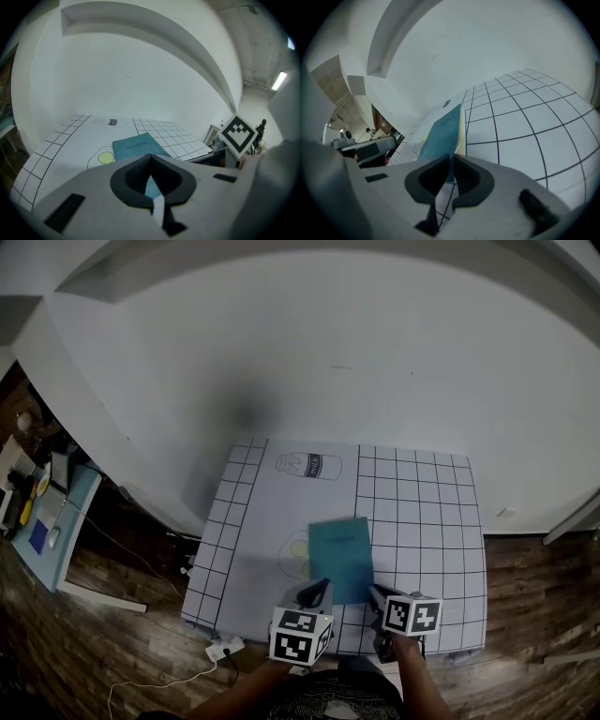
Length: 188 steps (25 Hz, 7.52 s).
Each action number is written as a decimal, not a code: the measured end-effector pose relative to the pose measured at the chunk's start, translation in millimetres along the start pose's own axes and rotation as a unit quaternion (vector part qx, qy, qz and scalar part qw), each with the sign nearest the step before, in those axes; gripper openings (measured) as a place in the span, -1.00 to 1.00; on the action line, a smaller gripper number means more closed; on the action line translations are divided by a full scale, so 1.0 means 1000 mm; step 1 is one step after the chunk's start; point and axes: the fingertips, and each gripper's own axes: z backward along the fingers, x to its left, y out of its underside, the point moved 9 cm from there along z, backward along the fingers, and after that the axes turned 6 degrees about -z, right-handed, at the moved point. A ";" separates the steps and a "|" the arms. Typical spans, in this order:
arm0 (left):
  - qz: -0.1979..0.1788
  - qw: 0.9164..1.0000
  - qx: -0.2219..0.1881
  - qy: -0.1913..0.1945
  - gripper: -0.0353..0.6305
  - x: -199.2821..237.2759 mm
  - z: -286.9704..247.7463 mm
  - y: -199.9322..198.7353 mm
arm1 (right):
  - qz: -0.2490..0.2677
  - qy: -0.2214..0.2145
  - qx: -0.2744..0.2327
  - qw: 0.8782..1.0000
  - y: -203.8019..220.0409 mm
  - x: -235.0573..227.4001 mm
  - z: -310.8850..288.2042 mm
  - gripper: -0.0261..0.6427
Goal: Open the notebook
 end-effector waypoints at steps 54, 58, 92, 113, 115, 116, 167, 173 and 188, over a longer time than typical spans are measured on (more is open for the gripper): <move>0.042 0.996 -0.055 -0.051 -0.87 0.081 0.092 0.038 | 0.167 -0.083 -0.054 0.981 0.007 0.190 -0.015 -0.85; 0.046 0.995 -0.056 -0.063 -0.87 0.091 0.100 0.043 | 0.189 -0.082 -0.041 0.978 0.014 0.202 -0.028 -0.85; 0.086 0.987 -0.034 -0.132 -0.87 0.148 0.121 0.074 | 0.366 -0.032 0.101 0.925 0.081 0.226 -0.136 -0.86; 0.088 0.986 -0.036 -0.137 -0.87 0.147 0.126 0.076 | 0.390 -0.050 0.089 0.915 0.096 0.228 -0.140 -0.80; 0.089 0.986 -0.036 -0.138 -0.87 0.146 0.127 0.078 | 0.389 -0.053 0.079 0.916 0.096 0.230 -0.137 -0.80; 0.089 0.986 -0.035 -0.138 -0.87 0.146 0.128 0.079 | 0.386 -0.055 0.074 0.918 0.096 0.230 -0.135 -0.80; 0.054 0.996 -0.060 -0.043 -0.87 0.023 0.120 0.058 | 0.289 -0.045 -0.098 0.951 0.076 0.190 0.023 -0.89; 0.048 0.995 -0.064 -0.051 -0.87 -0.007 0.111 0.049 | 0.290 -0.051 -0.105 0.950 0.069 0.168 0.044 -0.89; 0.042 0.994 -0.066 -0.073 -0.87 -0.056 0.105 0.044 | 0.285 -0.069 -0.120 0.948 0.065 0.134 0.079 -0.89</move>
